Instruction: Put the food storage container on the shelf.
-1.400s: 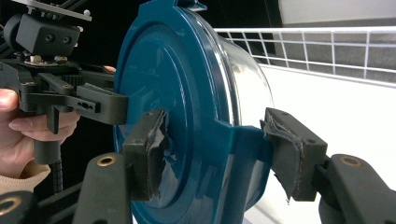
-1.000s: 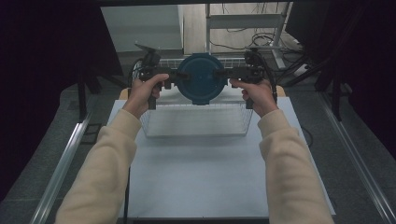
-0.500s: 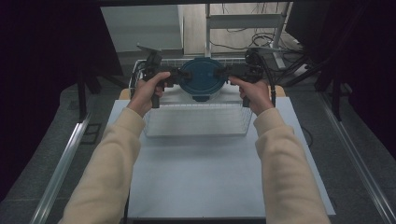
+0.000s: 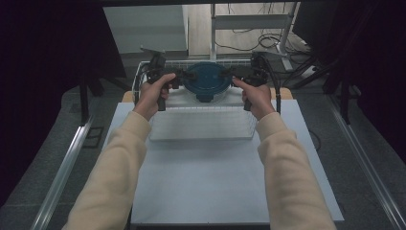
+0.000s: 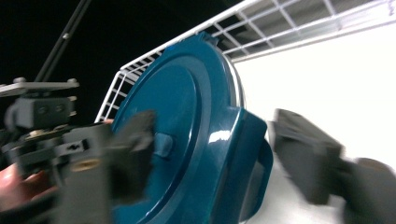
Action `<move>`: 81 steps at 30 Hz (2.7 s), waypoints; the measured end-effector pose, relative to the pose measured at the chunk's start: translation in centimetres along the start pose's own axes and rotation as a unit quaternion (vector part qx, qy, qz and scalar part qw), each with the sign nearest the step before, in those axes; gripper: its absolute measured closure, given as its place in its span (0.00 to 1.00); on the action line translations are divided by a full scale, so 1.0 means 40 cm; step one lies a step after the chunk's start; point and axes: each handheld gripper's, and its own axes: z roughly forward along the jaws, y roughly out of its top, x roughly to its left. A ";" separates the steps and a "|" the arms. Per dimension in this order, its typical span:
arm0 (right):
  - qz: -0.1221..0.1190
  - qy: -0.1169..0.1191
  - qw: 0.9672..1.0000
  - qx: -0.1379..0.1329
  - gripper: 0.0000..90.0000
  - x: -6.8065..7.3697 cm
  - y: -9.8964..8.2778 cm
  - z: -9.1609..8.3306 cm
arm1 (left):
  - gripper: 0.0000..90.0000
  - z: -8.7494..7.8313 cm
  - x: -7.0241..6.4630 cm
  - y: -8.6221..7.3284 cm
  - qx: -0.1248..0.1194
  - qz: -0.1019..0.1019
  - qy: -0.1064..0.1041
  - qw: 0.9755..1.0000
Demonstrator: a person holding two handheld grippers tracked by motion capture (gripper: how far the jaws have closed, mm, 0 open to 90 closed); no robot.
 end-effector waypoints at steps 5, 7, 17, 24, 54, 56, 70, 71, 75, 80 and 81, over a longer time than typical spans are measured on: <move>-0.004 -0.010 1.000 -0.025 0.20 0.004 0.001 -0.015 | 0.21 -0.010 -0.012 -0.001 -0.019 0.010 0.014 1.000; -0.009 -0.008 0.999 -0.032 0.19 0.007 0.000 -0.023 | 0.20 -0.018 -0.015 -0.002 -0.028 0.015 0.019 0.999; -0.125 -0.046 0.991 -0.022 0.18 0.054 -0.027 -0.081 | 0.20 -0.100 -0.045 -0.036 -0.033 0.091 0.052 0.994; -0.209 -0.034 0.977 -0.034 0.18 0.060 -0.075 -0.142 | 0.20 -0.159 -0.066 -0.094 -0.040 0.116 0.041 0.992; -0.302 -0.012 0.952 -0.050 0.18 -0.046 -0.435 -0.304 | 0.18 -0.251 -0.026 -0.520 -0.047 0.221 0.108 0.968; -0.312 -0.026 0.949 -0.040 0.18 -0.073 -0.494 -0.302 | 0.18 -0.241 -0.004 -0.570 -0.035 0.212 0.111 0.970; -0.320 -0.087 0.943 0.016 0.19 -0.206 -0.652 -0.273 | 0.18 -0.179 0.099 -0.732 0.028 0.177 0.149 0.972; -0.322 -0.092 0.942 0.019 0.19 -0.215 -0.658 -0.271 | 0.18 -0.178 0.103 -0.737 0.029 0.178 0.153 0.972; -0.312 -0.100 0.944 0.029 0.19 -0.243 -0.672 -0.261 | 0.18 -0.181 0.109 -0.743 0.025 0.182 0.162 0.970; -0.313 -0.104 0.944 0.025 0.19 -0.248 -0.674 -0.257 | 0.18 -0.182 0.103 -0.744 0.018 0.186 0.164 0.969; -0.316 -0.104 0.943 0.020 0.19 -0.246 -0.674 -0.261 | 0.19 -0.182 0.103 -0.744 0.015 0.187 0.166 0.968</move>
